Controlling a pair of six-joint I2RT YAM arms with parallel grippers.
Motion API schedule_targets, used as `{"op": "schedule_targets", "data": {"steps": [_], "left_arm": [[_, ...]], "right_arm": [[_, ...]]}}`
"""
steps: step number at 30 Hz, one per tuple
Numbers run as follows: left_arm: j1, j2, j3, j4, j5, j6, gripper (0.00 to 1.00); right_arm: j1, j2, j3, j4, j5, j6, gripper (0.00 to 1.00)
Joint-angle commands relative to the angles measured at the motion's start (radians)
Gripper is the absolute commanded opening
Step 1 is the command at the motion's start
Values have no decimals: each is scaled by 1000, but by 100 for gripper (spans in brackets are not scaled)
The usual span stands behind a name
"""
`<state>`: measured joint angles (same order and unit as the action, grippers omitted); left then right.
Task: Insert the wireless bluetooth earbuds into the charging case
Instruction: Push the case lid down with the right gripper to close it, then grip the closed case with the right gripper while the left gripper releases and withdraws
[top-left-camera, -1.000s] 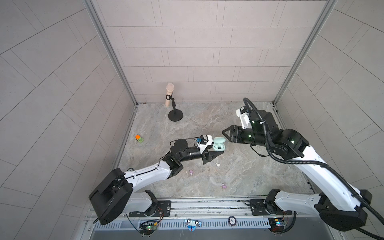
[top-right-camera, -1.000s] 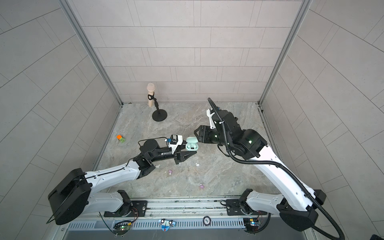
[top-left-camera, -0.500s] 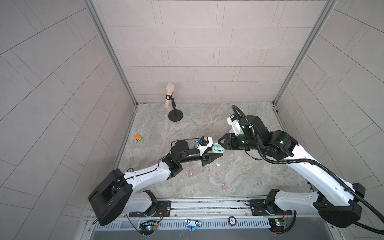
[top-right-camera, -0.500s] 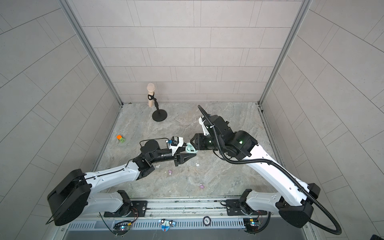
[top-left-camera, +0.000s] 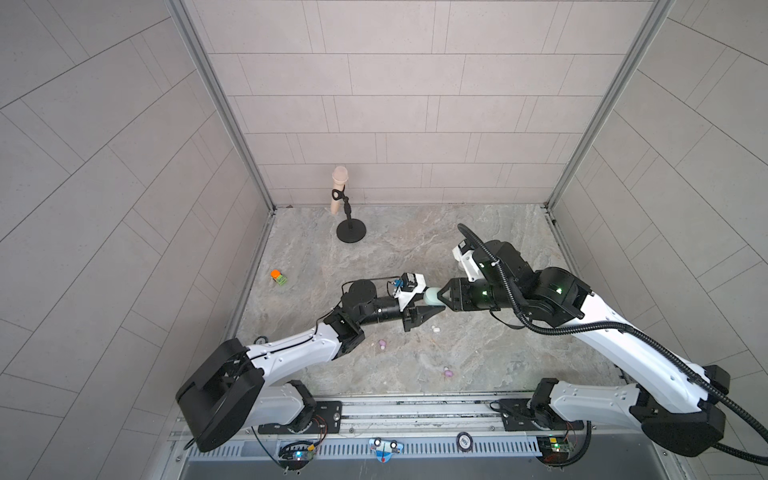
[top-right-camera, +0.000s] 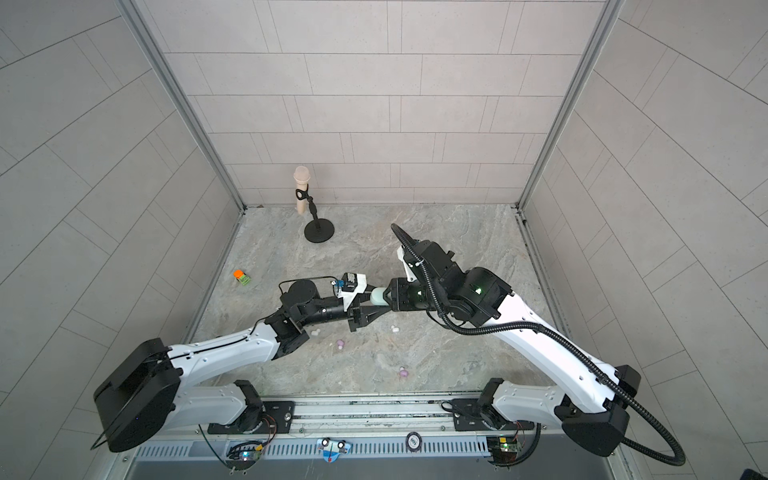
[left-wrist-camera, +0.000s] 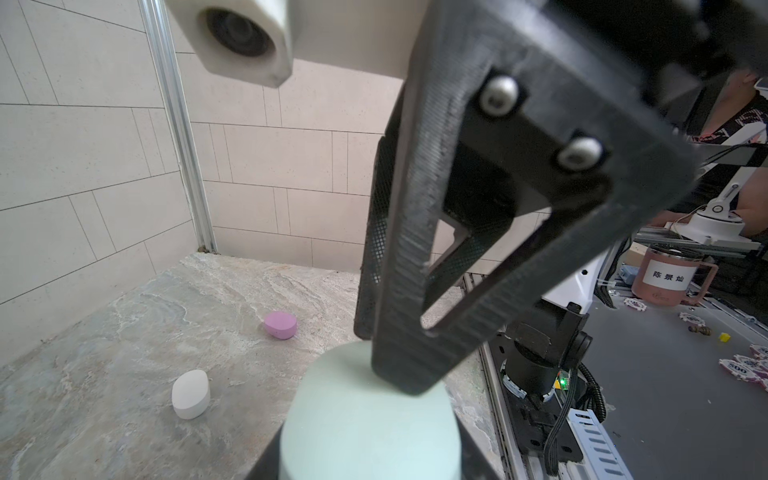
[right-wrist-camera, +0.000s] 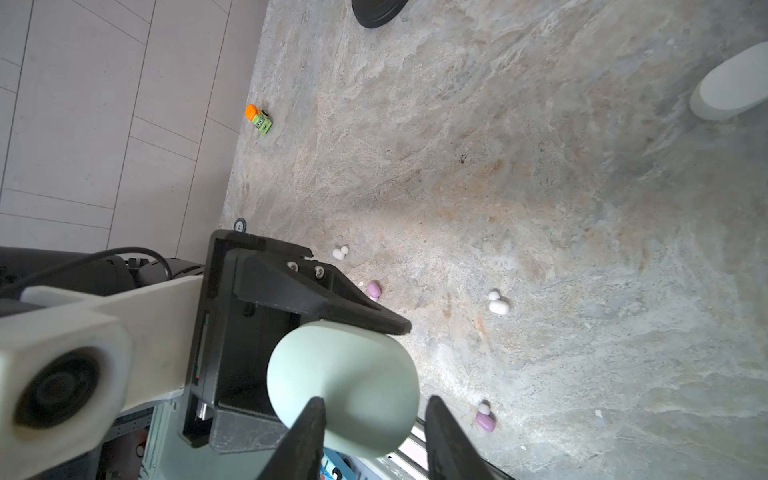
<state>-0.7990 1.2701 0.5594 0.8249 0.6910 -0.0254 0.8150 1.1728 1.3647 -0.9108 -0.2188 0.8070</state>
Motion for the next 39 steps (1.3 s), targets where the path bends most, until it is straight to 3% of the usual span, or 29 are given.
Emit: {"op": "schedule_targets", "data": {"steps": [1, 5, 26, 38, 39], "left_arm": [[-5, -28, 14, 29, 2, 17, 0], [-4, -26, 13, 17, -8, 18, 0], [-11, -49, 8, -12, -28, 42, 0], [-12, -49, 13, -33, -45, 44, 0], [-12, -52, 12, -40, -52, 44, 9]], "right_arm": [[18, 15, 28, -31, 33, 13, 56], [36, 46, 75, -40, 60, 21, 68], [56, 118, 51, 30, 64, 131, 73], [56, 102, 36, 14, 77, 134, 49], [56, 98, 37, 9, 85, 128, 48]]}}
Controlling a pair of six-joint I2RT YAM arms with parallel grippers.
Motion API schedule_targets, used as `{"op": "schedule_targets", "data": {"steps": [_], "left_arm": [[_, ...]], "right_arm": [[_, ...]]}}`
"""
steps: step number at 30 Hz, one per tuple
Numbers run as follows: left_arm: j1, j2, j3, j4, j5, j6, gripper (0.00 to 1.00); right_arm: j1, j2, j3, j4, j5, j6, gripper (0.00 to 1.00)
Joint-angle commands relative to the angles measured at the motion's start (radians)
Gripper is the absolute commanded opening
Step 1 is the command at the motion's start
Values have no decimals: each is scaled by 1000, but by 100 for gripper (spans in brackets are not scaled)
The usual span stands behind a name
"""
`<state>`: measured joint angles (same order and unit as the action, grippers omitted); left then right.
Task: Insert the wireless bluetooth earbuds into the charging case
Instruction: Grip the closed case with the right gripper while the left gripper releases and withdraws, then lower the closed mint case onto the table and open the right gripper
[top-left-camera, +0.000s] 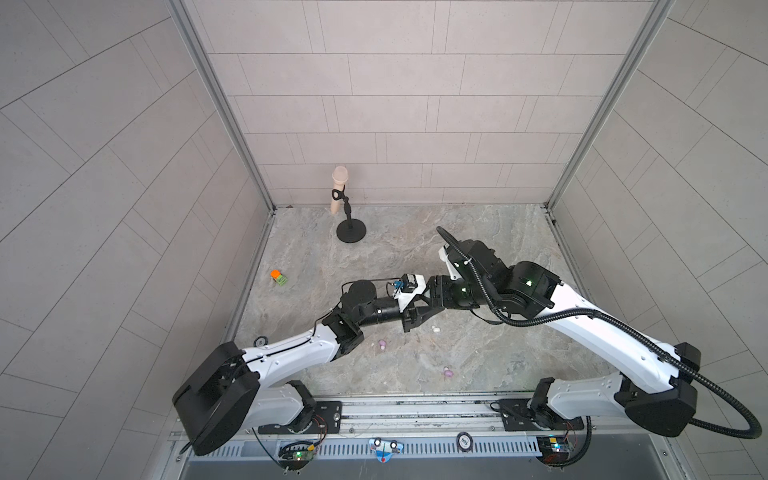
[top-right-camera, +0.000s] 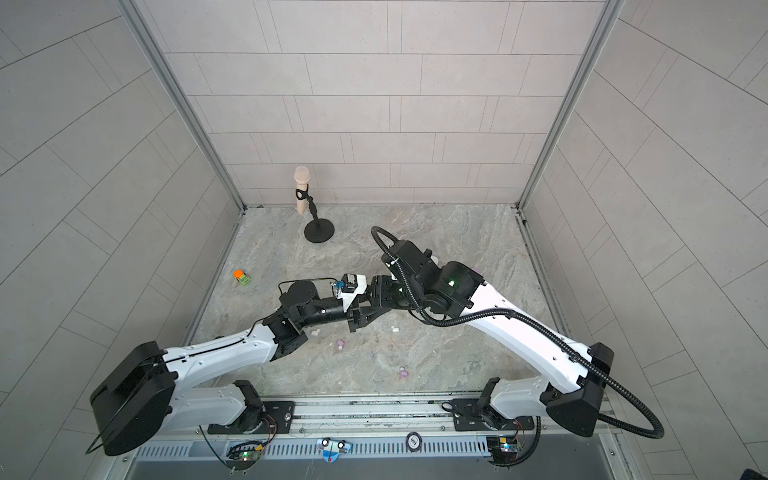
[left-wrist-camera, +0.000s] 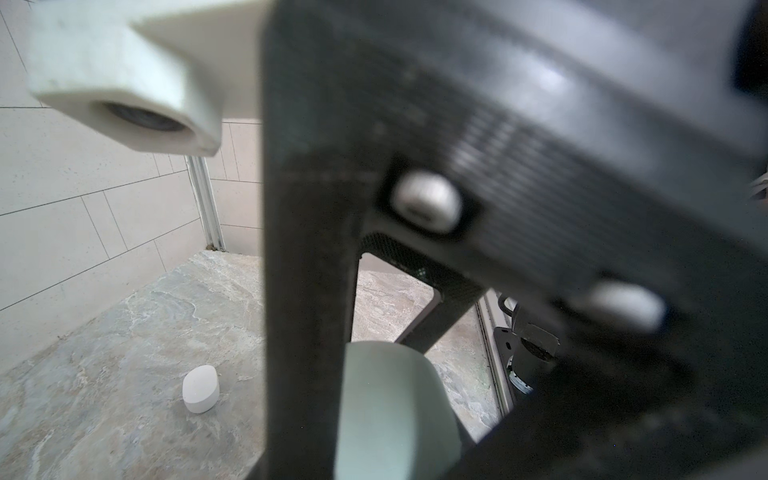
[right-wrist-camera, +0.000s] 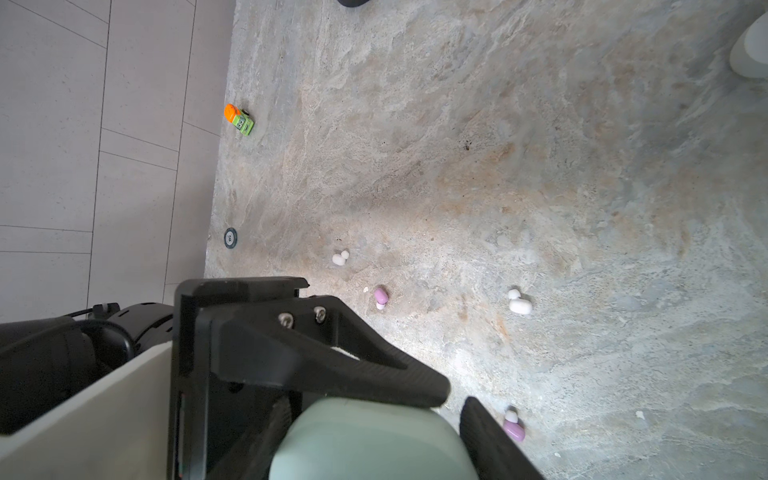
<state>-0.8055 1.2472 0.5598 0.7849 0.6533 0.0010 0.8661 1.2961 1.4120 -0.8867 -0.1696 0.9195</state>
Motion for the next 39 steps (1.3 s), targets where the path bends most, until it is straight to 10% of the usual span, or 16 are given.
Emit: {"op": "schedule_targets", "data": {"steps": [1, 7, 19, 39], "left_arm": [[-6, -34, 11, -11, -25, 16, 23], [-6, -118, -18, -125, -144, 13, 99], [-2, -367, -82, -489, -603, -26, 100], [93, -342, -66, -654, -715, -151, 100]], "right_arm": [[2, -31, -11, -21, 46, 5, 47], [-60, -88, -40, -64, 88, -44, 45], [-524, -250, -424, -50, 102, -258, 46], [-816, -75, -783, 198, 176, -133, 46]]}}
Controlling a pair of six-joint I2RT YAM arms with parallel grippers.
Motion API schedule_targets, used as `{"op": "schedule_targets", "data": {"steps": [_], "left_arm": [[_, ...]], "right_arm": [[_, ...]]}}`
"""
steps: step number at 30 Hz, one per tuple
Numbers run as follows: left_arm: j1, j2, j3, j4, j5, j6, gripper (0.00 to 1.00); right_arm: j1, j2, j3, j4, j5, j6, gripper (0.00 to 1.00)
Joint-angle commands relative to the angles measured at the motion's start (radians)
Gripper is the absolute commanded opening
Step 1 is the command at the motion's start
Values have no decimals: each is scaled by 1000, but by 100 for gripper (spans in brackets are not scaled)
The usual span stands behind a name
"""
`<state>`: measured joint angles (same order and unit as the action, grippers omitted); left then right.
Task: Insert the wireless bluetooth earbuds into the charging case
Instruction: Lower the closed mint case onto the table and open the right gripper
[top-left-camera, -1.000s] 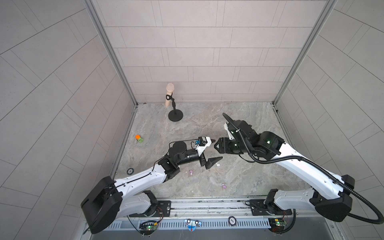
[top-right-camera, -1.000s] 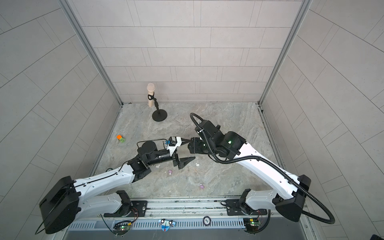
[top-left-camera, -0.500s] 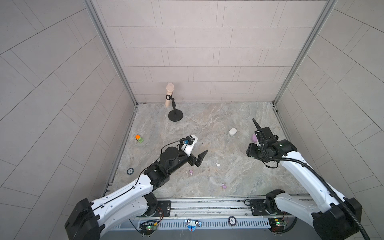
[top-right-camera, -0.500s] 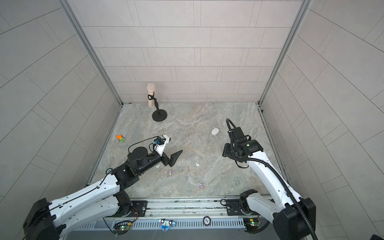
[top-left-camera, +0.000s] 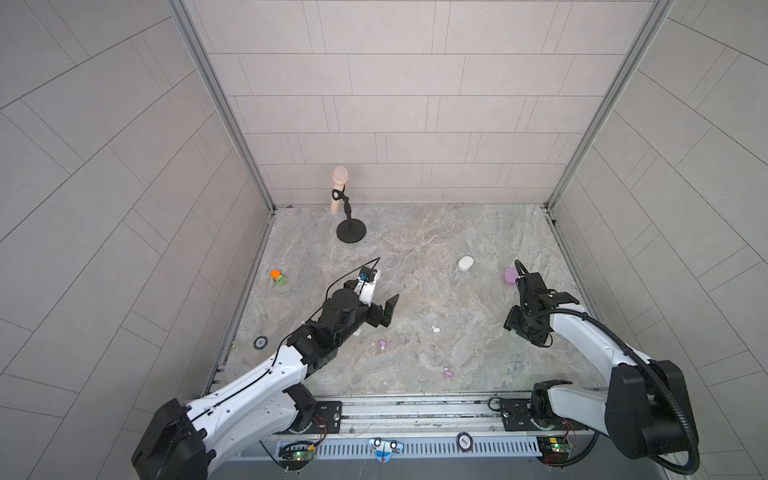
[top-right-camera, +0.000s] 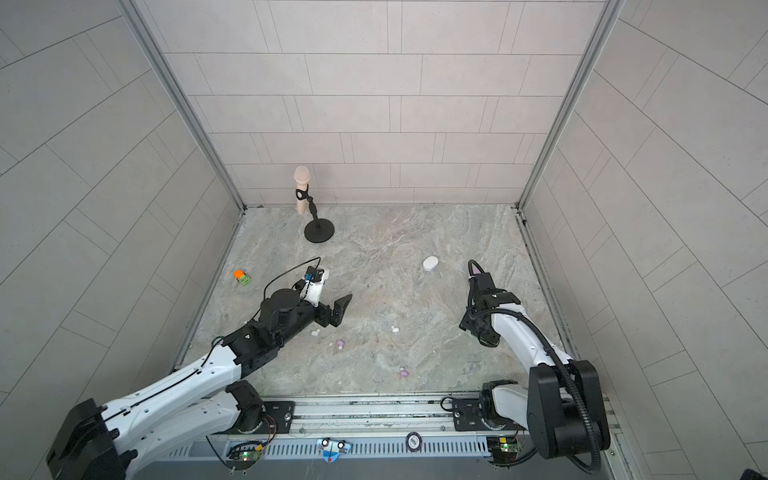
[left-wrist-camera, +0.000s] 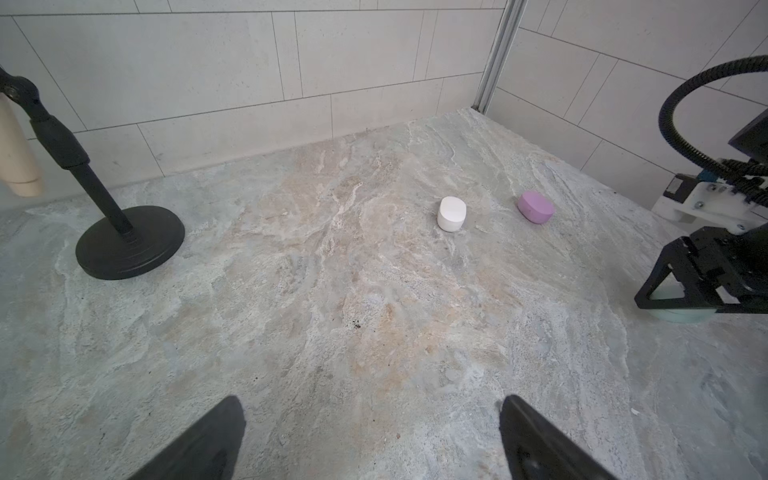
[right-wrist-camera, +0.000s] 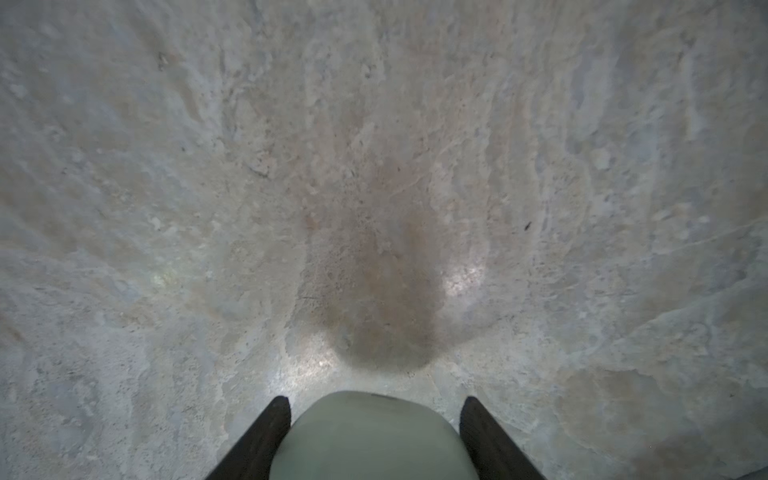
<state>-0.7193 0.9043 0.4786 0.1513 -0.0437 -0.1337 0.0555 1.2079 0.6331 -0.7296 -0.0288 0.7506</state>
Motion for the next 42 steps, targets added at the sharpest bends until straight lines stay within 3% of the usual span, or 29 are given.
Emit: {"op": "schedule_targets", "data": {"steps": [1, 13, 22, 31, 42], "left_arm": [[8, 1, 15, -18, -18, -19, 100], [12, -4, 15, -12, -25, -19, 100], [23, 16, 33, -24, -21, -34, 100], [46, 76, 95, -33, 39, -19, 100], [95, 155, 156, -3, 136, -11, 100]], "right_arm": [[-5, 19, -8, 46, 37, 39, 46], [-17, 36, -61, 47, 29, 37, 70], [-18, -80, 41, -102, 56, 8, 88], [-21, -96, 214, -112, 75, -116, 89], [-103, 231, 446, -10, 64, -244, 86]]}}
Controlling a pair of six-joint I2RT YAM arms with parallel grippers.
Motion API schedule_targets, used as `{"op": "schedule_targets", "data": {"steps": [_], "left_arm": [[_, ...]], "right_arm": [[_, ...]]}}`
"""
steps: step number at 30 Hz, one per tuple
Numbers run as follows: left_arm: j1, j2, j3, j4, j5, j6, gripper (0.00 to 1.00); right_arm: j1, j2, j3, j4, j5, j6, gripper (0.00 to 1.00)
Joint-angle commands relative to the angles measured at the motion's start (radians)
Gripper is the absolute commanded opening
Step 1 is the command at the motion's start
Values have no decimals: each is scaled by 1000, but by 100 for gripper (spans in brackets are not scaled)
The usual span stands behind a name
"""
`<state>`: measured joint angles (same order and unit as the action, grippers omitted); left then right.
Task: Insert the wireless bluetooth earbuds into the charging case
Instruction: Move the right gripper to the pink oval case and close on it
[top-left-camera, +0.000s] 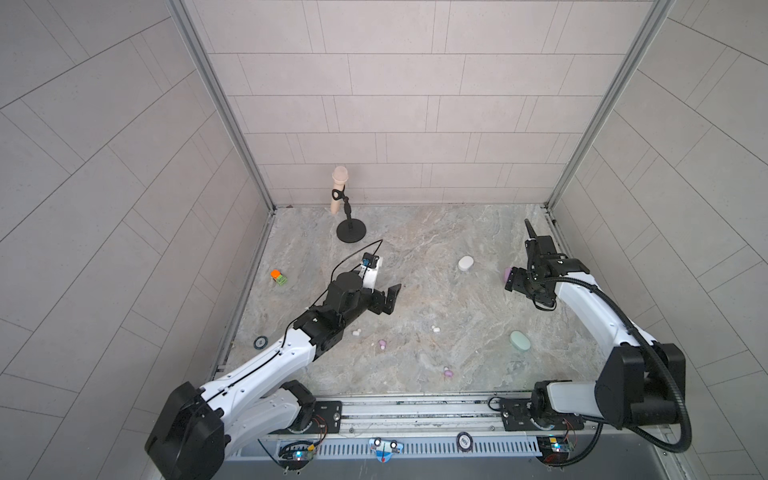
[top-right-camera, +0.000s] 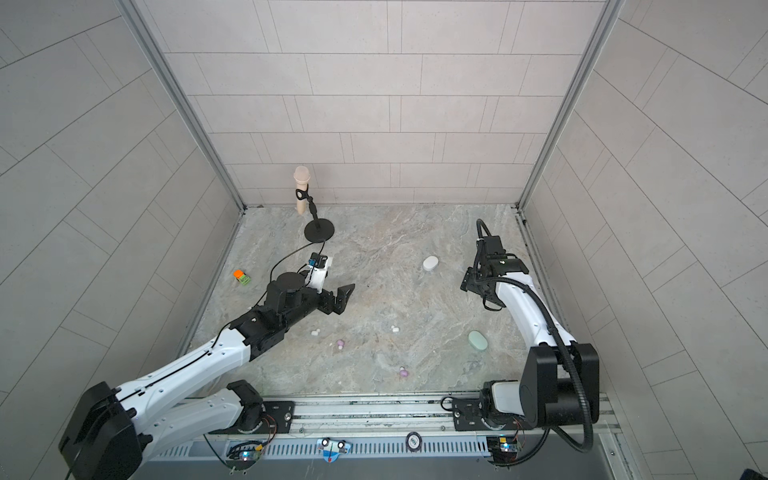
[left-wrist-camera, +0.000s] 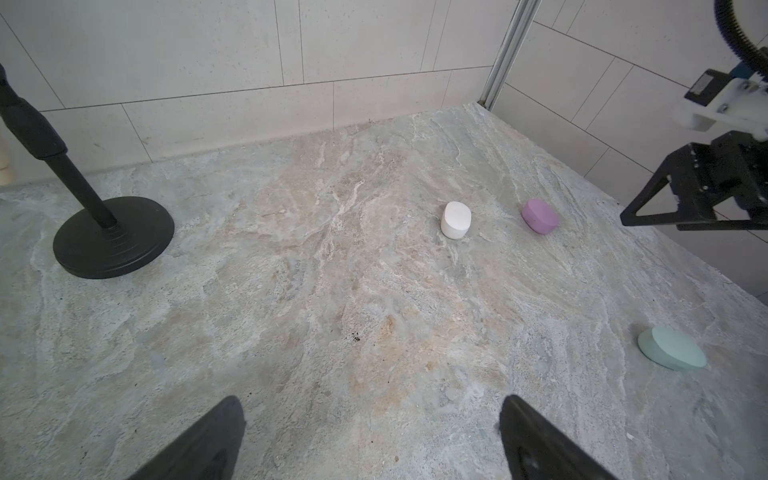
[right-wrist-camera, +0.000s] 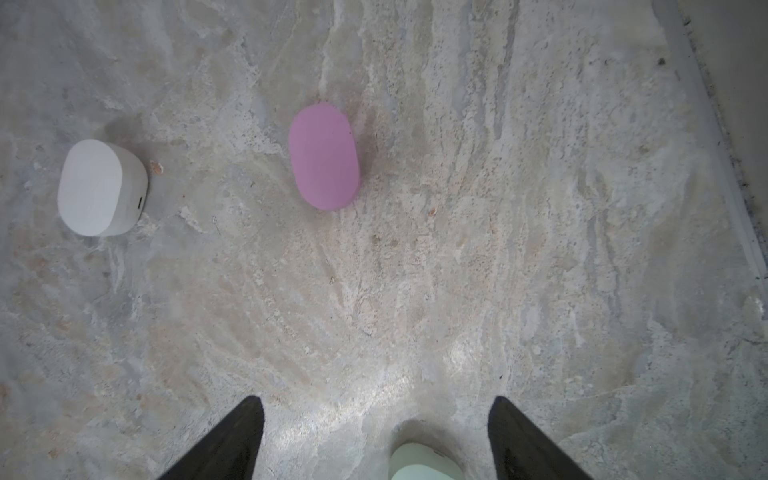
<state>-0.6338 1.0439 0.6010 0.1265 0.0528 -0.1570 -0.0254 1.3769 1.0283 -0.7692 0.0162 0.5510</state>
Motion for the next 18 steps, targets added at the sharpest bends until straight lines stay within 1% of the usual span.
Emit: {"op": "schedule_targets", "data": {"steps": [1, 4, 7, 10, 16, 18], "left_arm": [[11, 29, 36, 24, 46, 11, 100], [11, 52, 42, 40, 66, 8, 100], [11, 66, 45, 47, 80, 8, 100], [11, 67, 46, 45, 82, 11, 100], [13, 53, 39, 36, 66, 22, 100], [13, 51, 37, 38, 61, 22, 100]], "right_arm": [[-33, 112, 87, 28, 6, -47, 84], [-59, 270, 195, 20, -51, -72, 81], [-65, 412, 292, 32, -85, -103, 79], [-69, 518, 369, 38, -121, -117, 79], [-69, 641, 465, 13, -158, -172, 80], [-67, 657, 482, 5, -185, -192, 80]]}}
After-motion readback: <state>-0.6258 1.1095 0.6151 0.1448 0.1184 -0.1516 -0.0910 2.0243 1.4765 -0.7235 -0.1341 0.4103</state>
